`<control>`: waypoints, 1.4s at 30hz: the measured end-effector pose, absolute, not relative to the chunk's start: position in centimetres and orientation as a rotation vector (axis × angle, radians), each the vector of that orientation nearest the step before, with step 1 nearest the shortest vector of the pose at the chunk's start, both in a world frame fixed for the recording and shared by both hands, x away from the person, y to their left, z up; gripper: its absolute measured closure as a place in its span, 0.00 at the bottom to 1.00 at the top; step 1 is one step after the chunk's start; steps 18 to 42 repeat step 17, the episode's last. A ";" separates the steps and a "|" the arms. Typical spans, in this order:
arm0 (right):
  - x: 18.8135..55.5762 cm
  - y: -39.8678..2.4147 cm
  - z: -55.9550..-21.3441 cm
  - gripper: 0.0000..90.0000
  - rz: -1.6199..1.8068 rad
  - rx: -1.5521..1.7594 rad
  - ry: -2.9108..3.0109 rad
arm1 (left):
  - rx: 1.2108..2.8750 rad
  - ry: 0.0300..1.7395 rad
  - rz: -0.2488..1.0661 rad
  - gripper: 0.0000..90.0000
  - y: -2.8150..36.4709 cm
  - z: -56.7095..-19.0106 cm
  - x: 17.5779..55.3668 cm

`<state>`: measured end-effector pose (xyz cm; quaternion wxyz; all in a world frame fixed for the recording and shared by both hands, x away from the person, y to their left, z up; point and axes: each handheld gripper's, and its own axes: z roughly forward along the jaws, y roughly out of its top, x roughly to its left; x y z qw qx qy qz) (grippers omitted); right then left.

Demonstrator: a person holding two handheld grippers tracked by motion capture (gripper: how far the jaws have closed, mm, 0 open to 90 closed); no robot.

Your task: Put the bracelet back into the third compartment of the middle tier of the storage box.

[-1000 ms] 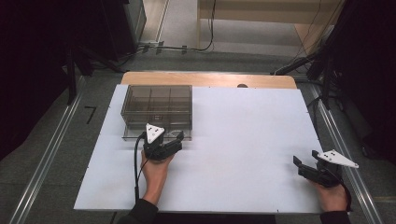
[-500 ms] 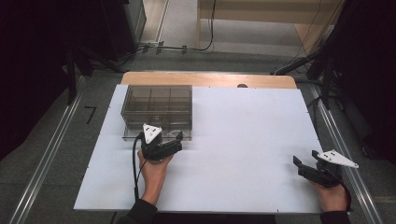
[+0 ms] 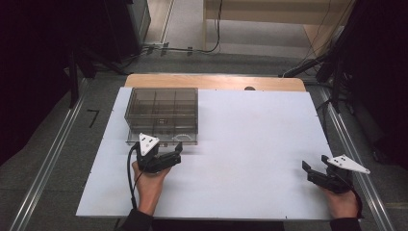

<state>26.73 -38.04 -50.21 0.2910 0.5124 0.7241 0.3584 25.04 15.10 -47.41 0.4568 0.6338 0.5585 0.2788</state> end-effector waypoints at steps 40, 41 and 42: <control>26.6 -37.9 -50.0 0.23 0.958 1.360 1.926 | 1.587 1.463 0.672 0.05 21.2 -49.2 18.0; 26.6 -37.9 -50.0 0.23 0.958 1.360 1.926 | 1.587 1.463 0.672 0.05 21.2 -49.2 18.0; 26.6 -37.9 -50.0 0.23 0.958 1.360 1.926 | 1.587 1.463 0.672 0.05 21.2 -49.2 18.0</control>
